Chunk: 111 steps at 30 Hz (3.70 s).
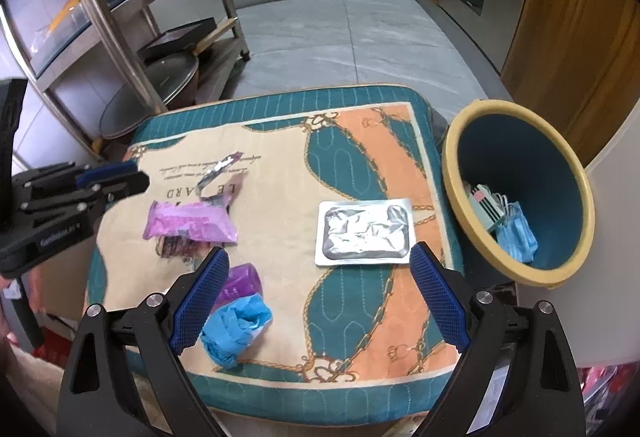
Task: Collect trash
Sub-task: 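Move both open grippers back over the pink wrappers and blue glove, then grasp the blue glove with the right gripper while the left grasps the pink-foil wrappers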
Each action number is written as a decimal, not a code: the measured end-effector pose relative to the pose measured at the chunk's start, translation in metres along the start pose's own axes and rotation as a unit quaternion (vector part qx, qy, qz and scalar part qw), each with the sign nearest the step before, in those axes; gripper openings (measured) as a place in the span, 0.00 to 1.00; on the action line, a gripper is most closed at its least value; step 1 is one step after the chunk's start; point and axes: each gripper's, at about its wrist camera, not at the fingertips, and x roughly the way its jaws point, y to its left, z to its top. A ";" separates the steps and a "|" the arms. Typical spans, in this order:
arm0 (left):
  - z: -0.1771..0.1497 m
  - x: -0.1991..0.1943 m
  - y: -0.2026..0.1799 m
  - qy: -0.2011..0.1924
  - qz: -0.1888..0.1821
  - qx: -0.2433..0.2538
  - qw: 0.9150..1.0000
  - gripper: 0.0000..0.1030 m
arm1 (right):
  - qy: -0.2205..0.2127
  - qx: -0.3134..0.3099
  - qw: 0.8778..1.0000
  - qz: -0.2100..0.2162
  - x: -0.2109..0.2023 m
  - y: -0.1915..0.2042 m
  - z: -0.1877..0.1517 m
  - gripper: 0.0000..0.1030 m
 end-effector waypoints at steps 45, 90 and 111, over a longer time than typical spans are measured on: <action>0.003 0.085 0.005 0.093 0.021 -0.002 0.995 0.64 | 0.053 -0.011 0.996 0.072 0.036 0.006 0.015 0.02; 0.025 0.067 -0.009 0.048 0.004 0.008 0.999 0.12 | 0.106 0.079 0.988 0.077 0.089 -0.019 0.022 0.56; 0.040 0.047 -0.022 0.008 -0.010 0.015 1.000 0.12 | 0.027 0.079 0.994 0.072 0.040 -0.037 0.052 0.48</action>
